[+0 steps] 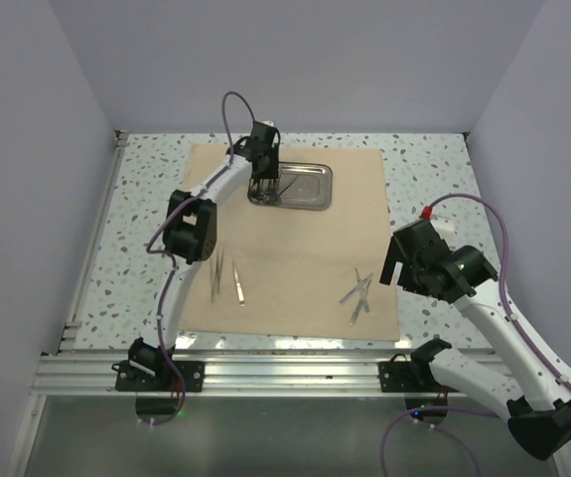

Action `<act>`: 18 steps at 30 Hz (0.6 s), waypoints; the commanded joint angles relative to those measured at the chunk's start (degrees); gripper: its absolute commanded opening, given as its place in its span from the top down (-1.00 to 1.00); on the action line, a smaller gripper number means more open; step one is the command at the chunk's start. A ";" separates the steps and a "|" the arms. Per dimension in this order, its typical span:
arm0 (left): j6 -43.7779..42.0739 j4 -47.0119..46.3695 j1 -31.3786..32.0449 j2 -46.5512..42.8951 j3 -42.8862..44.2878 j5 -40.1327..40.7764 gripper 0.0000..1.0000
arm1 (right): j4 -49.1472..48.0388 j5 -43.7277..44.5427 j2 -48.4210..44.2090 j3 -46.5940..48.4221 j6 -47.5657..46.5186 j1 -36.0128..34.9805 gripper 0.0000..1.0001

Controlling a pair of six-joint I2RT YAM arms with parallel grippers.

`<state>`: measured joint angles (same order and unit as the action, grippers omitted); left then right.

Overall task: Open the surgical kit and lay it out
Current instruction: Pick up the medical item from the container.

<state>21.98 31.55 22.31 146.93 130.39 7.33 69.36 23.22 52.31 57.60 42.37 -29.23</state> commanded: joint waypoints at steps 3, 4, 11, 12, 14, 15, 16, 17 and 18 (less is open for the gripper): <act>-4.66 3.51 2.74 2.21 2.15 7.95 0.03 | -0.19 1.48 0.77 1.19 -0.97 -0.03 -0.94; -4.58 4.21 2.83 2.57 2.33 8.48 0.05 | -0.19 1.21 0.86 1.19 -1.06 -0.03 -0.95; -4.49 8.70 3.18 4.94 3.03 10.24 0.31 | -0.54 0.51 0.68 1.02 -1.68 -0.03 -0.95; -4.40 9.05 3.18 4.94 2.77 10.51 0.34 | -0.54 0.33 0.68 1.02 -1.68 -0.03 -0.95; -4.22 9.14 3.18 4.68 1.63 10.42 0.42 | -0.63 0.24 0.33 0.93 -1.76 -0.03 -0.95; -4.22 9.14 3.18 4.59 1.36 10.16 0.46 | -0.63 0.07 0.24 0.84 -1.76 -0.03 -0.95; -4.14 9.23 3.18 4.50 1.10 9.81 0.49 | -0.72 0.16 -0.02 0.84 -1.94 -0.03 -0.96; -4.14 9.23 3.10 4.50 0.66 9.63 0.57 | -0.81 0.16 -0.02 0.84 -1.85 -0.03 -0.96; -4.05 9.23 3.10 4.59 0.40 9.37 0.60 | -0.81 0.07 -0.19 0.76 -1.85 -0.03 -0.96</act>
<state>18.85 34.46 25.80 148.66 133.08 16.36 69.32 22.98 53.12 57.60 40.95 -29.23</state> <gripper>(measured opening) 0.220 0.976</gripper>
